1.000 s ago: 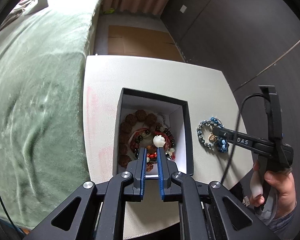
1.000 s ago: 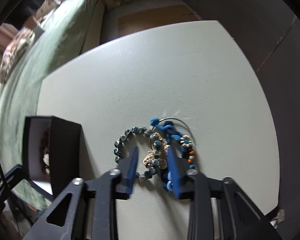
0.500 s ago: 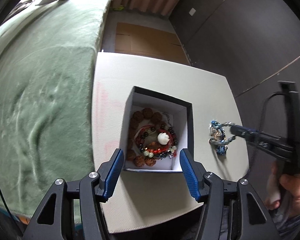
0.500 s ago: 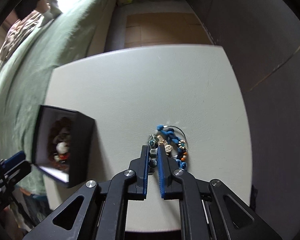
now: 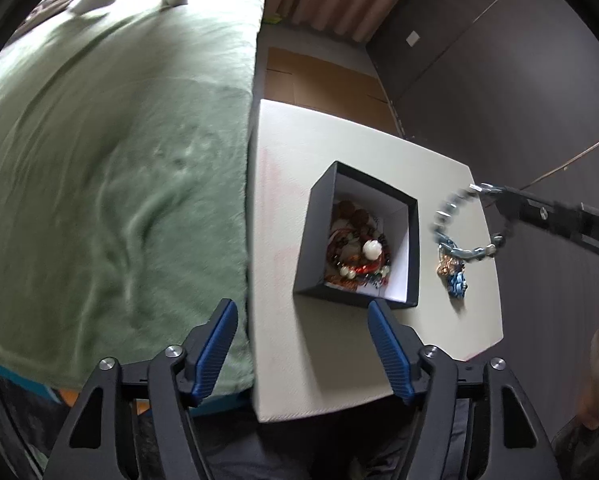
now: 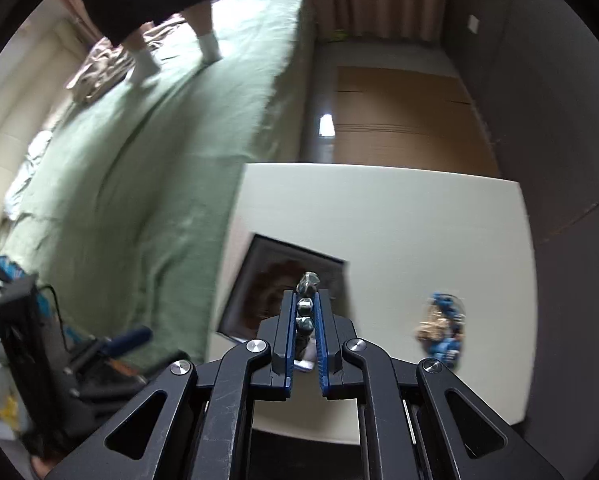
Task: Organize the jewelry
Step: 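Open the left gripper over the box and pull both grippers back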
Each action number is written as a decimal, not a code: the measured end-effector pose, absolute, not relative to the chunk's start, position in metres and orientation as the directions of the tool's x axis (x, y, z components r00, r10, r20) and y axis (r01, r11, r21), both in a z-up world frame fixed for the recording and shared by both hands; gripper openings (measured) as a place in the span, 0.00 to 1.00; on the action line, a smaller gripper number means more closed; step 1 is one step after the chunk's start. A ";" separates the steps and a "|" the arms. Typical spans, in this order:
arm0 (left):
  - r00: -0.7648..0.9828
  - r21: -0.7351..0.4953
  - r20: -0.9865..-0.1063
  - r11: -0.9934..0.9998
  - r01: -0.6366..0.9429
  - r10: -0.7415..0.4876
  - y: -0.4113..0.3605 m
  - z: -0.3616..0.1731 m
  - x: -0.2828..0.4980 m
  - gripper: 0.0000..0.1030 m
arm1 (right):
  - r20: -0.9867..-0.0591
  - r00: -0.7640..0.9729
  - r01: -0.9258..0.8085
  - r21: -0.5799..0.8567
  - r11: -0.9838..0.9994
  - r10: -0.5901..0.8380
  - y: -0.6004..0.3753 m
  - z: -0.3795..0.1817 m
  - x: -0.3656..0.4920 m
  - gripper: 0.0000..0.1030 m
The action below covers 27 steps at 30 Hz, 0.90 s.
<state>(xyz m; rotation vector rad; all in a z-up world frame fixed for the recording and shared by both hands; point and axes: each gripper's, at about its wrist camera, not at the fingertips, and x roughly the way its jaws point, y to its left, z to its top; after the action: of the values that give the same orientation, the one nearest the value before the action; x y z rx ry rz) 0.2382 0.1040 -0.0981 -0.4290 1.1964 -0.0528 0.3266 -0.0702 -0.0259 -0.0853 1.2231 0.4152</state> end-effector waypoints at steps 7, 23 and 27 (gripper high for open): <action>0.380 -0.341 -0.893 0.912 -0.227 -0.240 0.116 -0.091 0.217 0.67 | -0.938 0.291 -0.339 0.083 0.937 0.189 -0.084 -0.011 0.305 0.51; 0.434 -0.312 -0.869 0.945 -0.103 -0.239 0.049 -0.030 0.210 0.69 | -0.915 0.346 -0.200 0.142 0.969 0.205 -0.211 -0.001 0.276 0.65; 0.428 -0.293 -0.870 0.955 -0.048 -0.245 0.013 -0.020 0.219 0.69 | -0.911 0.348 -0.191 0.163 0.968 0.222 -0.234 -0.010 0.271 0.65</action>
<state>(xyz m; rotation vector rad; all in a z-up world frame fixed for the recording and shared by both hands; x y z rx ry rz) 0.2187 0.0130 -0.0204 -0.2923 1.1263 -0.1249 0.2709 -0.2343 -0.0101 0.0291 1.1857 0.2678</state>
